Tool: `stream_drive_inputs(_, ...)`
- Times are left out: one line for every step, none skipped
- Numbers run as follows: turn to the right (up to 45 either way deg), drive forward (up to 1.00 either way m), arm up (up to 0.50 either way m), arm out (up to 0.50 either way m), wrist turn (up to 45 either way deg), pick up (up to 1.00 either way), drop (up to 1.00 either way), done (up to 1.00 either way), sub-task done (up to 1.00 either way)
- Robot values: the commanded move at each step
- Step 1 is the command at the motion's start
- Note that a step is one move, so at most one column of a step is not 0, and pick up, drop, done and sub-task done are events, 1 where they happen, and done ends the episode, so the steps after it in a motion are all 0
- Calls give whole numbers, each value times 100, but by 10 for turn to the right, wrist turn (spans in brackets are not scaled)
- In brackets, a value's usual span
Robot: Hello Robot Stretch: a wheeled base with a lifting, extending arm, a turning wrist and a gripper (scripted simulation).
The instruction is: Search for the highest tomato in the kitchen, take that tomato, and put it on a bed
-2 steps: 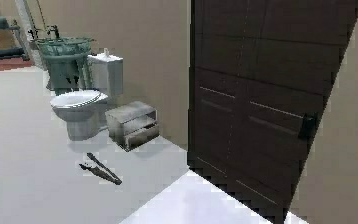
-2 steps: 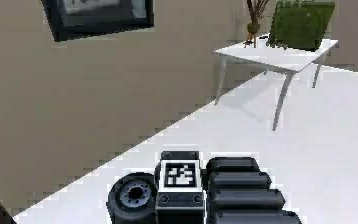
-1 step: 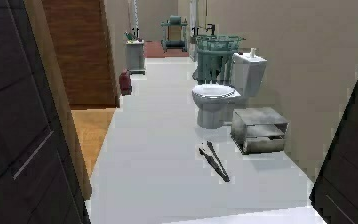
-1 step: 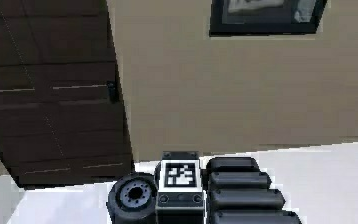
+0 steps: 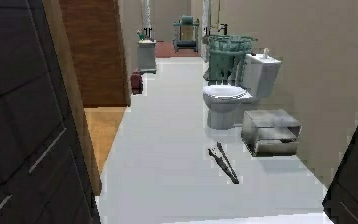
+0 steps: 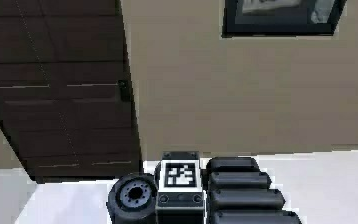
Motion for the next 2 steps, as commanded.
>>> stream_drive_inputs(0,100,0,0,0,0,0,0,0)
stream_drive_inputs(0,100,0,0,0,0,0,0,0)
